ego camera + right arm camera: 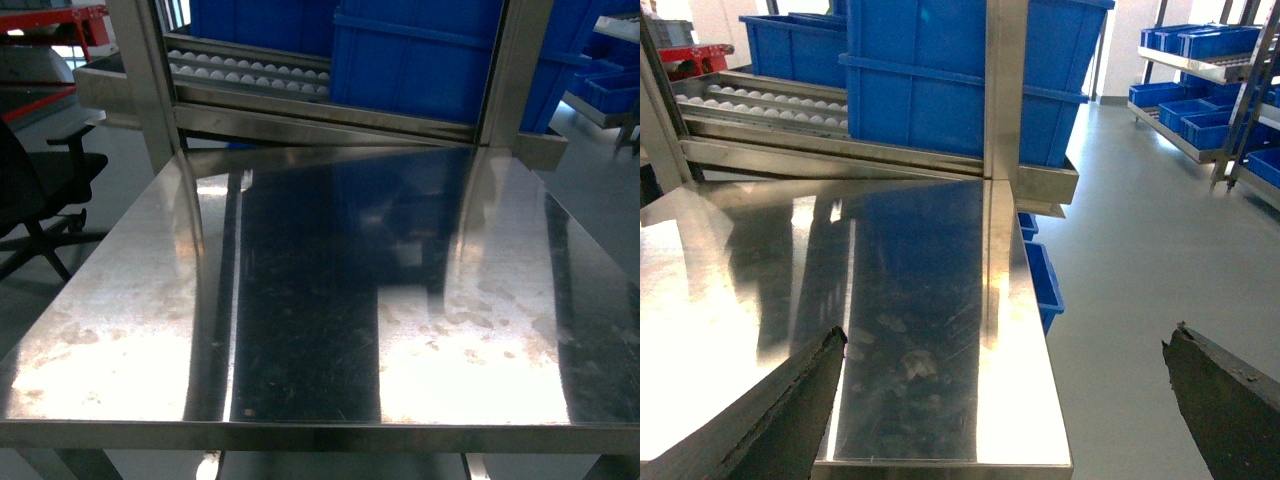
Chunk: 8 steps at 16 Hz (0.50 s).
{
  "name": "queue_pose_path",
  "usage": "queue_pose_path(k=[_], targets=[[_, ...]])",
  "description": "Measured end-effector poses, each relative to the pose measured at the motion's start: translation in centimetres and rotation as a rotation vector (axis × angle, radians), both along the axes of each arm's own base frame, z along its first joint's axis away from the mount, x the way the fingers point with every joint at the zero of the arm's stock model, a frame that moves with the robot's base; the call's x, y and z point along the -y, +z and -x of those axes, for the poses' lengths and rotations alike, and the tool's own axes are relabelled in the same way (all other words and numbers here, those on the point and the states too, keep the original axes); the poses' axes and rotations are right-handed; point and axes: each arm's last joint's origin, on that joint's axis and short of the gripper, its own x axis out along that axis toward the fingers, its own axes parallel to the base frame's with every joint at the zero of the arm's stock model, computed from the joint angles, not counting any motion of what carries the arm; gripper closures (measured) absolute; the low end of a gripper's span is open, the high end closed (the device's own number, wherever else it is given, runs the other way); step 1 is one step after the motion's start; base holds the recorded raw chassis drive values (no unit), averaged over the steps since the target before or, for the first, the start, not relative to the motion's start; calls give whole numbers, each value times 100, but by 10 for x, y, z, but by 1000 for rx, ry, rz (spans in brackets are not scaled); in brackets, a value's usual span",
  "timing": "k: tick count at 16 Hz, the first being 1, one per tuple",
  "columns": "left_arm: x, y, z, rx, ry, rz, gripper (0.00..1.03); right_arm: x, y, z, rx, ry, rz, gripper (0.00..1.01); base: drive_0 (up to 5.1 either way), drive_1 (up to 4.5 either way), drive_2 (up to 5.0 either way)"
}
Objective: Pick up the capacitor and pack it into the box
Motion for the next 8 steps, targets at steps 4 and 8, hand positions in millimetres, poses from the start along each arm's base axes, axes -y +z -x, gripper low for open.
queue_pose_path(k=[4,8], targets=[[0,2,8,13,1,0,59,0,0,0,0,0,0,3,0,0,0],[0,2,14,14,1,0,59,0,0,0,0,0,0,3,0,0,0]])
